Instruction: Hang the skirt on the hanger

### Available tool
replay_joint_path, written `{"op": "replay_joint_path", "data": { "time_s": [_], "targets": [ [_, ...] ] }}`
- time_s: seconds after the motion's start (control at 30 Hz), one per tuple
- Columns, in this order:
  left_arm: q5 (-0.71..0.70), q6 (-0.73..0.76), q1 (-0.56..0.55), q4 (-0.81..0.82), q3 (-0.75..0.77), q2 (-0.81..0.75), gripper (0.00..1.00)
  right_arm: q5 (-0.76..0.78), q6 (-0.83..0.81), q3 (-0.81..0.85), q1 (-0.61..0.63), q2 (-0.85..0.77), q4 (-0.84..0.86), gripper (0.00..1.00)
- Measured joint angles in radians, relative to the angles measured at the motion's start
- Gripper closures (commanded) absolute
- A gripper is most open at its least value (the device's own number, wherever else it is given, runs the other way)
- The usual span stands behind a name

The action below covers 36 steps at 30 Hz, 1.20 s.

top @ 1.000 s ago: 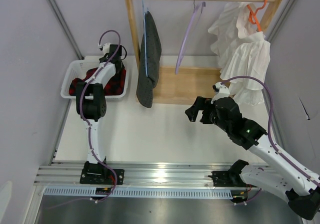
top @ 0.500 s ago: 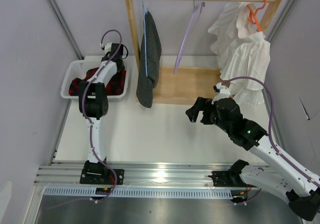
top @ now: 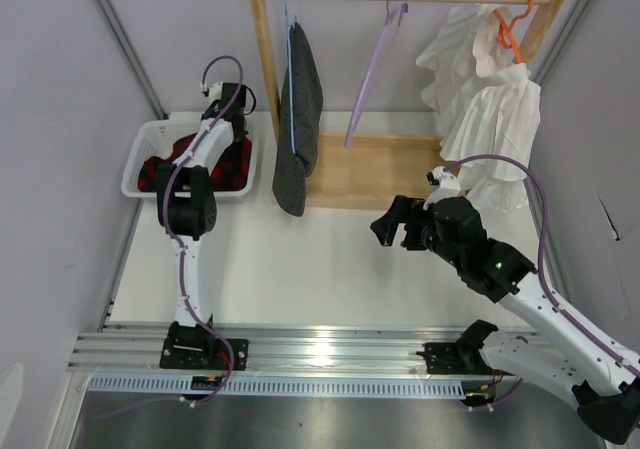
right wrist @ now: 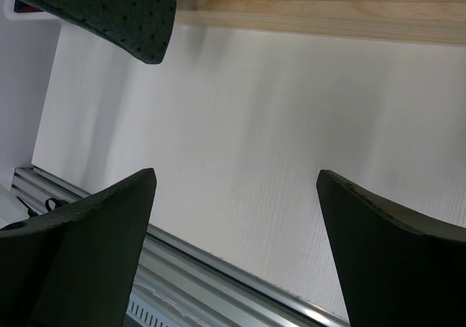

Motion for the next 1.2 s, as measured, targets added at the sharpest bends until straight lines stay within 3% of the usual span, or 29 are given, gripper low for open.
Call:
{"op": "replay_joint_path", "data": {
  "time_s": [0.17, 0.37, 0.53, 0.73, 1.03, 1.2],
  "targets": [
    [0.004, 0.053, 0.001, -0.014, 0.002, -0.070, 1.00, -0.020, 0.000, 0.000, 0.000, 0.005, 0.021, 0.01],
    [0.068, 0.068, 0.011, -0.008, -0.022, -0.261, 1.00, -0.037, 0.000, 0.000, -0.001, 0.018, 0.031, 0.00],
    [0.115, 0.043, 0.010, 0.076, -0.182, -0.447, 1.00, -0.047, 0.000, 0.000, -0.001, 0.020, 0.035, 0.01],
    [0.110, 0.051, -0.023, 0.104, -0.235, -0.500, 1.00, -0.051, 0.000, 0.000, -0.001, 0.030, 0.038, 0.01],
    [0.097, 0.095, -0.044, 0.097, -0.190, -0.624, 1.00, -0.059, -0.011, 0.000, -0.002, 0.042, 0.044, 0.01],
    [0.119, 0.167, -0.050, 0.223, -0.208, -0.785, 1.00, -0.069, -0.018, 0.000, -0.002, 0.052, 0.046, 0.01]
  ]
}}
